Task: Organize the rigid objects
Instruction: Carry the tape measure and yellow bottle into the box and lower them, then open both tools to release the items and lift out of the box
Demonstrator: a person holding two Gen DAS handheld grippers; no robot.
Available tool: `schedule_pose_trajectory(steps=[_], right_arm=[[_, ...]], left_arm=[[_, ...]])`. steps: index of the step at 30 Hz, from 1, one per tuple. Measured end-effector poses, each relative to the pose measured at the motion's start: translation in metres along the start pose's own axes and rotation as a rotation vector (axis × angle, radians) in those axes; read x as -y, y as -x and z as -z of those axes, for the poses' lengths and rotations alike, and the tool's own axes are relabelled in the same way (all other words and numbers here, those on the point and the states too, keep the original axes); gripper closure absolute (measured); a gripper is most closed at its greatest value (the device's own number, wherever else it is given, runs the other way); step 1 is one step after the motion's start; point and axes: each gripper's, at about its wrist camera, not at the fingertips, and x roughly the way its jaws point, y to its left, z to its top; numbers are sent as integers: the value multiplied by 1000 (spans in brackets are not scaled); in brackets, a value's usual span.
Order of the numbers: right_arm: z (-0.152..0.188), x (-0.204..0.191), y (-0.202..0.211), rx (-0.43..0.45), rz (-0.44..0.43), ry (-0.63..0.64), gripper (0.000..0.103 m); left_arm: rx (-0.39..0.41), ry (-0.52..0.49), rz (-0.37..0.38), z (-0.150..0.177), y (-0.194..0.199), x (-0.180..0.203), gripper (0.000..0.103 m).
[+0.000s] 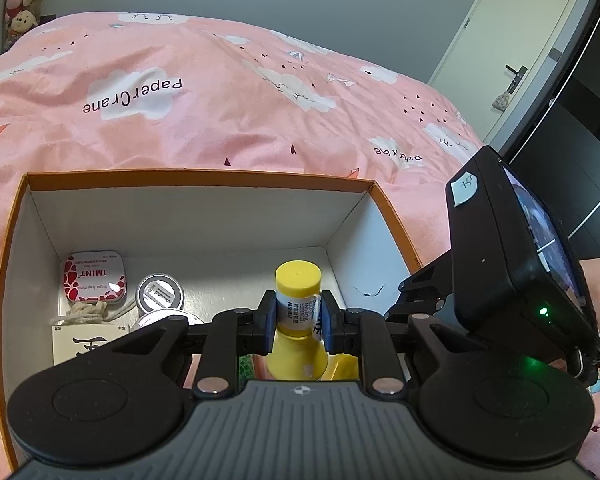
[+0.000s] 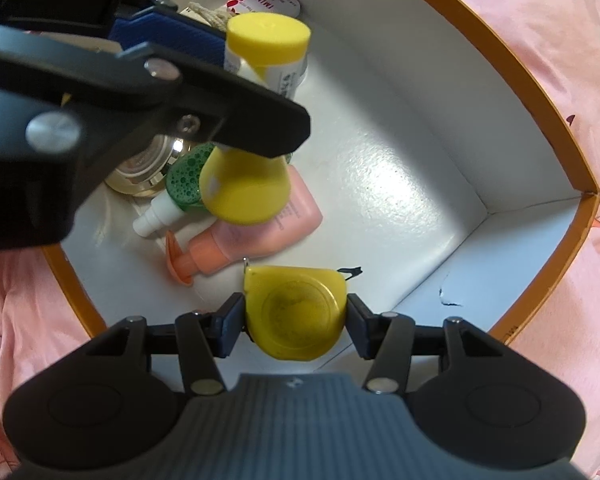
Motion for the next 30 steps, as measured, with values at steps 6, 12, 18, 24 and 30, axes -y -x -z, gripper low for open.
schedule_pose_trajectory(steps=[6,12,18,24,30], right_arm=[[1,-1,8,16,6,4,46],[21,-6,45,177,86,-50,35],[64,-9,80,382,202,-199,33],[91,3,95,462,412,-353,33],[104,15,86,461,358,-442,33]], left_arm=[[17,5,14,-2,3,3,79],[31,-20,12,-2,1,14,79],[14,-112,-4,-4,-23,35,79],[-18,-117,-9,-3,-49,47,79],[-28,-119,-12,6,-67,61,79]])
